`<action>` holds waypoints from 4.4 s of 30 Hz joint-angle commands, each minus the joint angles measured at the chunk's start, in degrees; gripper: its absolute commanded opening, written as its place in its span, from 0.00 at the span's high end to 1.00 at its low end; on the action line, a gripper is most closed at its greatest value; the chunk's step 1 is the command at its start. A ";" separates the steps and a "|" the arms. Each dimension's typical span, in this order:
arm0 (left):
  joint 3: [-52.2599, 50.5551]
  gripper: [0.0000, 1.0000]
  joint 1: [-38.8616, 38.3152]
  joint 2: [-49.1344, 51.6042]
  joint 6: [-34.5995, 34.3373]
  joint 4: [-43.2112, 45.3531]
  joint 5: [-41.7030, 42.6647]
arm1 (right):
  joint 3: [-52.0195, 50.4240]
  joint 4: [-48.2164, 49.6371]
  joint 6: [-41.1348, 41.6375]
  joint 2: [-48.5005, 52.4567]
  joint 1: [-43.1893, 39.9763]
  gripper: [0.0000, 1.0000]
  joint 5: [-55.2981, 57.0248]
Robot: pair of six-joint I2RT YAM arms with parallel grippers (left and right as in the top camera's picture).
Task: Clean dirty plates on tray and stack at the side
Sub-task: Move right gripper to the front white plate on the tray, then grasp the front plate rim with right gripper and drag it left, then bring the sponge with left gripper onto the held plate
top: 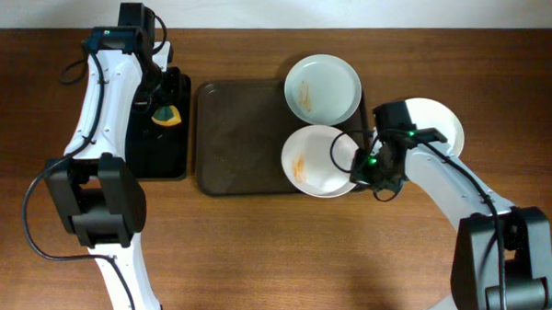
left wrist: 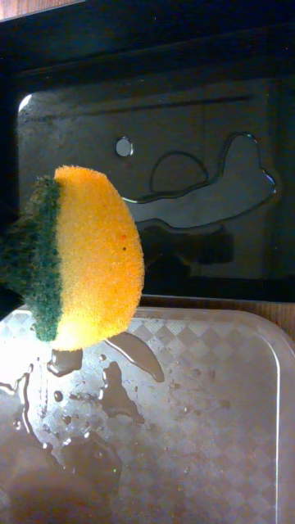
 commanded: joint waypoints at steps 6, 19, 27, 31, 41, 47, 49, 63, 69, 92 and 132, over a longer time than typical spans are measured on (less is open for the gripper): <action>-0.44 0.99 0.04 -0.66 0.87 0.35 1.03 | 1.20 5.86 7.17 0.90 10.03 0.96 -7.87; -0.44 0.99 0.04 -0.66 0.90 0.33 1.01 | 6.16 5.09 12.59 -0.79 15.63 0.89 0.39; -0.44 0.99 0.04 -0.66 0.90 0.26 1.03 | 19.43 -19.54 9.18 -4.17 15.67 0.78 13.11; -0.44 0.99 0.04 -0.66 0.90 0.00 1.03 | 19.39 -25.18 9.16 -4.17 16.52 0.78 12.92; -0.44 0.99 0.04 -0.66 0.90 -0.37 1.03 | 18.84 -30.64 9.16 -4.28 17.81 0.78 16.37; -0.44 0.99 0.04 -0.66 0.87 -0.39 1.05 | 18.10 -24.30 9.14 -3.87 15.54 0.51 15.47; -0.44 0.99 0.04 -0.66 0.87 -0.39 1.05 | 16.79 -20.55 7.58 -3.23 14.27 0.47 12.11; -0.44 0.99 0.04 -0.66 0.87 -0.31 1.05 | 15.54 -10.43 9.64 13.09 7.72 0.47 1.86; -0.44 0.99 0.04 -0.66 0.87 -0.13 1.05 | 17.59 -10.88 4.57 11.76 5.86 0.61 0.04; -0.44 0.99 0.04 -0.66 0.87 -0.33 2.10 | 20.68 -9.60 1.31 19.98 8.85 0.93 6.75; -0.44 0.99 -1.05 -0.66 0.92 -1.62 2.10 | 20.72 -1.53 5.46 20.55 18.08 0.44 -1.75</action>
